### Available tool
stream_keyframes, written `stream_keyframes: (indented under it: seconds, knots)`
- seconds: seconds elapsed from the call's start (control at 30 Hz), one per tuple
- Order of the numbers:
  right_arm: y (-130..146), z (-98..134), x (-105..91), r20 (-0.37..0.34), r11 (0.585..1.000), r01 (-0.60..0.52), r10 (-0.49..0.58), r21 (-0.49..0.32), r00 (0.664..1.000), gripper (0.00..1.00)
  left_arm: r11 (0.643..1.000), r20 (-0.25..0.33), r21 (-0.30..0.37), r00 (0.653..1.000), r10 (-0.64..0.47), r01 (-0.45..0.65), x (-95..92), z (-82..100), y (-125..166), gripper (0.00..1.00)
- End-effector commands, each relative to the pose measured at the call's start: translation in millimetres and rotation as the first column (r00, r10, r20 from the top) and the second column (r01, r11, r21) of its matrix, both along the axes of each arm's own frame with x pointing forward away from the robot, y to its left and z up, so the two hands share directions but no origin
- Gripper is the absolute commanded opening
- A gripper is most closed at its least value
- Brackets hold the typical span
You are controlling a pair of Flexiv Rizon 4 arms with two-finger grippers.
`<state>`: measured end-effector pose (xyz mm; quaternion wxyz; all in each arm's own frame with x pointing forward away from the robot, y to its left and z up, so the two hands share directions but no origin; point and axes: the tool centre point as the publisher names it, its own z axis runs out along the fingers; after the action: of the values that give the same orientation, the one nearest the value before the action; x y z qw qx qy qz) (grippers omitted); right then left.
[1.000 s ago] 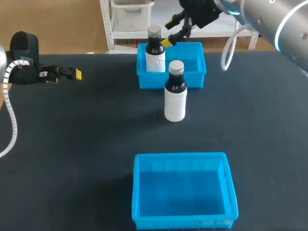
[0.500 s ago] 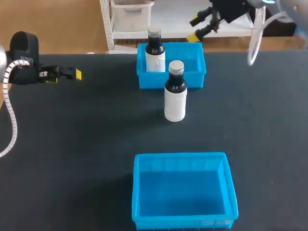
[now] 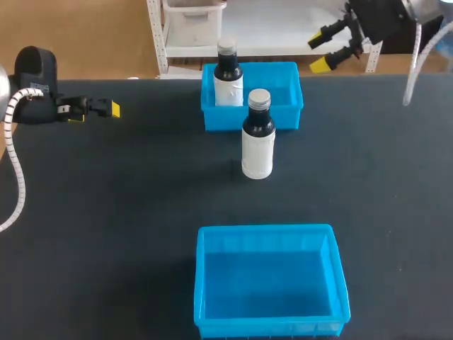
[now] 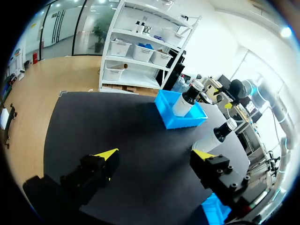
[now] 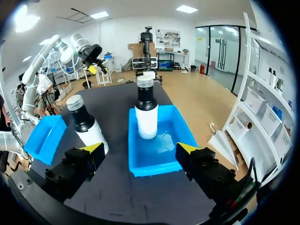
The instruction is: Pick up the bottle, and place it in the far bin if it is heavy, or in the near bin if it is light.
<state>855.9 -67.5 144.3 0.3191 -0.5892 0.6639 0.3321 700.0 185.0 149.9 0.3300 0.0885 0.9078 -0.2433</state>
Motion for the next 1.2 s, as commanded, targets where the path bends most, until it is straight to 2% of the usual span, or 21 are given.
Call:
stream_keyframes:
  seconds: [0.03,0.17,0.37,0.63,0.93,1.2]
  knots:
    - [-3.9,-0.6,-56.6,0.065,0.997,0.071,-0.072,0.029,0.995,1.00,1.000,0.000,0.000,1.000,0.000,0.000,0.0,0.0,0.0,1.00]
    - [-0.3,-1.6,-70.9,0.077,0.996,0.079,-0.082,0.037,0.994,1.00,1.000,0.000,0.000,1.000,0.000,0.000,0.0,0.0,0.0,1.00]
    - [9.3,-4.9,-99.9,0.133,0.989,0.144,-0.148,0.037,0.980,1.00,1.000,0.000,0.000,1.000,0.000,0.000,0.0,0.0,0.0,1.00]
    - [14.5,-6.7,-126.9,0.102,0.989,0.147,-0.150,0.035,0.983,1.00,1.000,0.000,0.000,1.000,0.000,0.000,0.0,0.0,0.0,1.00]
    - [33.0,-8.6,-142.9,0.069,0.992,0.113,-0.117,0.056,0.991,1.00,1.000,0.000,0.000,1.000,0.000,0.000,0.0,0.0,0.0,1.00]
    - [59.4,-15.2,-140.2,0.068,0.994,0.092,-0.096,0.059,0.993,1.00,1.000,0.000,0.000,1.000,0.000,0.000,0.0,0.0,0.0,1.00]
